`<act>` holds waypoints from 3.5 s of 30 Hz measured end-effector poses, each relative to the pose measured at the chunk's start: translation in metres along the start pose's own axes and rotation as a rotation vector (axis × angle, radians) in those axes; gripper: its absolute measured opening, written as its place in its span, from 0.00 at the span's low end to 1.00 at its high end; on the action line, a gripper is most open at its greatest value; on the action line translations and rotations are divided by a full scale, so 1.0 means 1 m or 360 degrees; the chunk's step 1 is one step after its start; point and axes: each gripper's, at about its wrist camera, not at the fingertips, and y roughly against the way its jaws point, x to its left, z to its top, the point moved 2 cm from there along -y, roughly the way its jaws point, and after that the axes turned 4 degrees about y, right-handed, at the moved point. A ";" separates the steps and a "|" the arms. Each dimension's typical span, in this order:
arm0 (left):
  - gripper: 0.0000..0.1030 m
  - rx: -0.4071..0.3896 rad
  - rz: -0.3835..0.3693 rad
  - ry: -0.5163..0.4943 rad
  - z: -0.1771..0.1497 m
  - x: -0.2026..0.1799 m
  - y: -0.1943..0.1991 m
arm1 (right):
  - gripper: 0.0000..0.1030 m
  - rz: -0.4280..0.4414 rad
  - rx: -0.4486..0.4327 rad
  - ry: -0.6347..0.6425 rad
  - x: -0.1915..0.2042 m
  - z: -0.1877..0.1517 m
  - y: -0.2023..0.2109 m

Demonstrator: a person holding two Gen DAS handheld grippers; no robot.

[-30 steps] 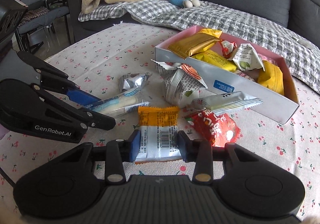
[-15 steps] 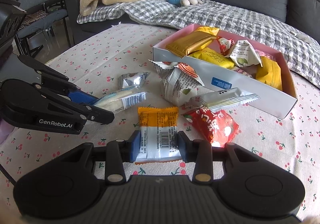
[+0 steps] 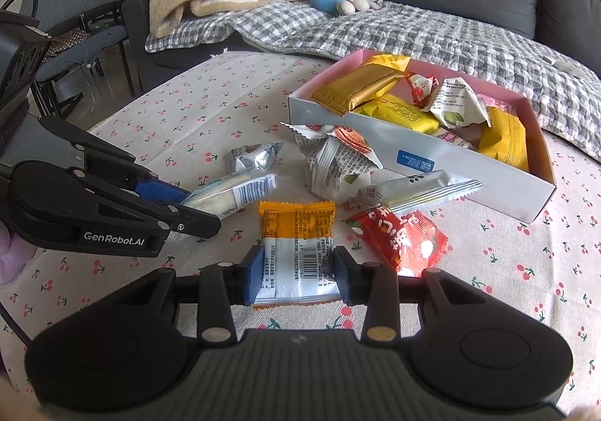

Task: Organize snacks
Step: 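Carry the milk-stick pack and orange bar pack over the pink box, then lower both packs into the box and open both grippers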

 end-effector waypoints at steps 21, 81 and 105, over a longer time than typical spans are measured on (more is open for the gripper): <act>0.18 -0.0147 -0.0036 0.0097 0.019 0.007 0.027 | 0.35 0.0051 -0.0154 -0.0020 0.003 0.020 0.026; 0.17 -0.0235 0.0081 0.0044 0.171 -0.066 -0.089 | 0.35 -0.0134 -0.0253 -0.0719 -0.163 0.047 -0.018; 0.58 -0.0302 0.0058 0.0008 0.168 -0.066 -0.063 | 0.70 -0.0104 -0.0336 -0.0788 -0.165 0.050 0.005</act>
